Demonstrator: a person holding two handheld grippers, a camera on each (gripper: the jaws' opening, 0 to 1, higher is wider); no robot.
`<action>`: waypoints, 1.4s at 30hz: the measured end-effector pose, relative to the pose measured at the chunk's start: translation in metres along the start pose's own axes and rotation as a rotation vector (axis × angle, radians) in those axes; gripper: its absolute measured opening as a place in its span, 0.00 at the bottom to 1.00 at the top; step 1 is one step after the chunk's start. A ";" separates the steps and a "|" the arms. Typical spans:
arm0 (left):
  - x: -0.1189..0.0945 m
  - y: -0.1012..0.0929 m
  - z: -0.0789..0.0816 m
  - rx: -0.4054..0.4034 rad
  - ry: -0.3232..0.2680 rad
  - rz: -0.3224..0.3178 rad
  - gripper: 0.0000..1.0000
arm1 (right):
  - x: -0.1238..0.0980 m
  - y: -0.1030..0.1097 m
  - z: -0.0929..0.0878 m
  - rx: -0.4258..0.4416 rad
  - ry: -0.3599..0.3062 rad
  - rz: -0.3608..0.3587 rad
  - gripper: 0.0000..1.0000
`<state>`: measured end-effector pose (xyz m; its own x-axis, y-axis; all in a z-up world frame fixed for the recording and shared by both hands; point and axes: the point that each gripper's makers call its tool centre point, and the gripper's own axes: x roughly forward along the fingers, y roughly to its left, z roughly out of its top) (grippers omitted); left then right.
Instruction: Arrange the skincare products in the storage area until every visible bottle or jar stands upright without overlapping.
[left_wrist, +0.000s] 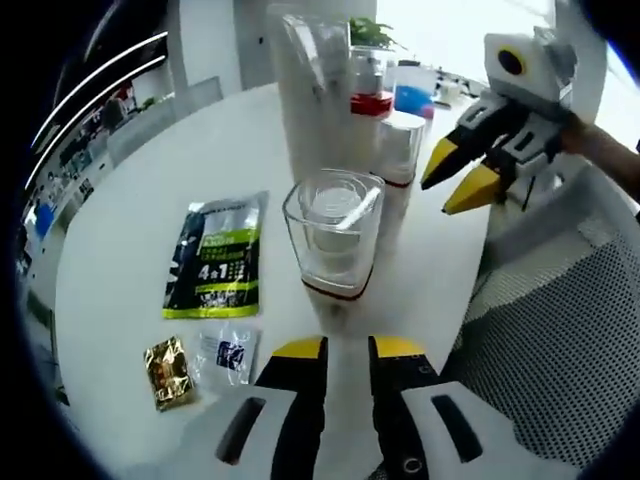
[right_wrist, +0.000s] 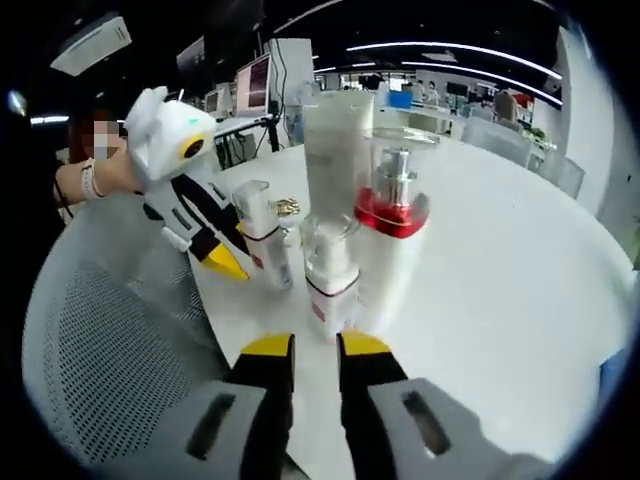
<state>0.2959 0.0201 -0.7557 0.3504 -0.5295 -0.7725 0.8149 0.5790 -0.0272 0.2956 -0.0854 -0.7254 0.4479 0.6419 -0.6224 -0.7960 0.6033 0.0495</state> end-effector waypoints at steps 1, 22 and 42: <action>0.002 0.001 0.001 -0.004 0.001 0.001 0.12 | 0.002 -0.001 -0.001 0.007 0.005 0.000 0.16; 0.033 -0.012 0.029 0.041 -0.029 -0.035 0.08 | 0.023 -0.010 -0.001 0.033 0.028 -0.015 0.17; 0.040 -0.016 0.043 0.034 -0.040 -0.026 0.09 | 0.022 -0.014 -0.001 0.066 0.023 -0.035 0.15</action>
<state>0.3167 -0.0370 -0.7596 0.3465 -0.5693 -0.7456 0.8391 0.5434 -0.0249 0.3157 -0.0803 -0.7407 0.4645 0.6094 -0.6425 -0.7513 0.6553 0.0784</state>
